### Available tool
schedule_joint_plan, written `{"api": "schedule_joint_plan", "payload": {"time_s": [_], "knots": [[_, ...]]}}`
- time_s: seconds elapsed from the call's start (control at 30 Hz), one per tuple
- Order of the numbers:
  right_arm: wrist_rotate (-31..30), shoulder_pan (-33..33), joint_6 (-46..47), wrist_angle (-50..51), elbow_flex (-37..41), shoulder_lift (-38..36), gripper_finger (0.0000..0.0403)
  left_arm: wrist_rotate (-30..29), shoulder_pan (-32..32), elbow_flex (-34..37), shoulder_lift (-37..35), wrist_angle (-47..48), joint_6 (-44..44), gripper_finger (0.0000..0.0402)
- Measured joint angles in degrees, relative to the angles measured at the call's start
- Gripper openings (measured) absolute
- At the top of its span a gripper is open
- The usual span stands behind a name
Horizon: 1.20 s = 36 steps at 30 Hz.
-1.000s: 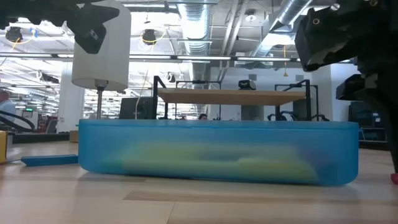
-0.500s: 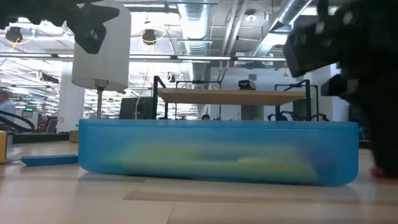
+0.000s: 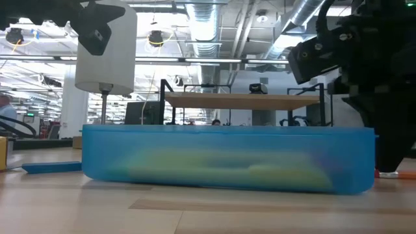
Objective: Pack school essentials
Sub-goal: Put the brown pencil into the blue supply box
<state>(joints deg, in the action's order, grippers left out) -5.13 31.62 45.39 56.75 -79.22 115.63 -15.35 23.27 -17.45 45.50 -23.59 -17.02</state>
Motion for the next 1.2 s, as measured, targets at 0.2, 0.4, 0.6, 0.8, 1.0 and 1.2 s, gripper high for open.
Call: {"api": "schedule_joint_plan", "payload": {"time_s": [0.2,0.4,0.6,0.8,1.0,1.2], "knots": [[1.2,0.0,-0.3,-1.1,0.0,-0.1,0.0049,0.0,0.0,0.0,0.0,0.0,0.0,0.0114],[3.1,0.0,-1.6,-1.8,-0.1,-0.1,0.0096,0.0,0.0,0.0,0.0,0.1,0.0,0.0114],[4.1,-1.1,-1.9,-4.3,1.8,-0.3,0.0092,0.0,0.0,0.0,0.0,0.1,0.0,0.0114],[8.3,-2.7,-2.2,-12.3,7.3,-0.9,0.0056,1.2,0.0,0.0,0.0,0.1,-0.1,0.0114],[8.8,-3.0,-3.3,-12.3,8.2,-1.1,0.0011,1.2,0.0,0.0,0.0,0.1,0.0,0.0114],[7.3,-2.8,-3.0,-9.0,7.2,-1.3,0.0006,1.2,0.0,0.0,0.0,0.1,0.0,0.0114]]}}
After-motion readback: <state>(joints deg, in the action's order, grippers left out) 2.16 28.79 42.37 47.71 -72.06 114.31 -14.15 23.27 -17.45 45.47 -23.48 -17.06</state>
